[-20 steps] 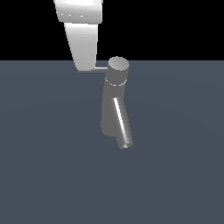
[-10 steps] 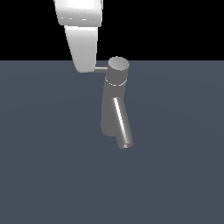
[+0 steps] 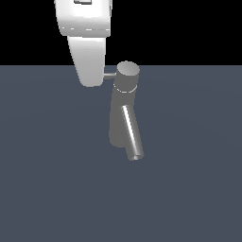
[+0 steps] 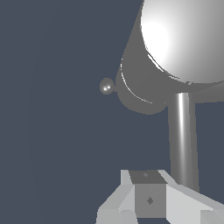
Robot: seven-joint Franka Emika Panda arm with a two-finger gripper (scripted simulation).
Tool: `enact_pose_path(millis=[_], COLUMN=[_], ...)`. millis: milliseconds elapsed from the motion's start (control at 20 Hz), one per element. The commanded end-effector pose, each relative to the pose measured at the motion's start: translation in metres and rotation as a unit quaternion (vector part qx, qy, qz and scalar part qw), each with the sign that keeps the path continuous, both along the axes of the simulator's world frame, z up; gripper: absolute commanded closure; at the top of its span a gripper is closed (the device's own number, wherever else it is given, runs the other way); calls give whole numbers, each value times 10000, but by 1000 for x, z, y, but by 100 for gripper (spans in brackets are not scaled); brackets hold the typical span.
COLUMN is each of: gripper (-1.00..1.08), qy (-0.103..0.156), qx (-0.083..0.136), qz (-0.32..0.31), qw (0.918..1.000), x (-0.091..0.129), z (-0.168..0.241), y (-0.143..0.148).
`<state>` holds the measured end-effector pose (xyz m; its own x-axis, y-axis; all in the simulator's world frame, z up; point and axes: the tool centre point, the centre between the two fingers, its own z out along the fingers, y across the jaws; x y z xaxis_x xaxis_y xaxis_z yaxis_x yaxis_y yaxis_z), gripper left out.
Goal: Turn on the faucet by rotating a designated handle.
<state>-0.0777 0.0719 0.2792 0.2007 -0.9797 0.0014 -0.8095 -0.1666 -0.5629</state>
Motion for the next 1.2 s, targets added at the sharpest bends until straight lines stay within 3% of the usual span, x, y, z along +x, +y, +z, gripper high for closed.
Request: enact_pose_path(millis=[0,800,1150], gripper=[108,108,108], qy=[21,22,-16], qx=[-5,-10,-10], qz=[-1,-4,53], qw=[10000,10000,10000], x=[-8,-37,-37], z=[-5,-25,-24], y=[-1,-4,-4])
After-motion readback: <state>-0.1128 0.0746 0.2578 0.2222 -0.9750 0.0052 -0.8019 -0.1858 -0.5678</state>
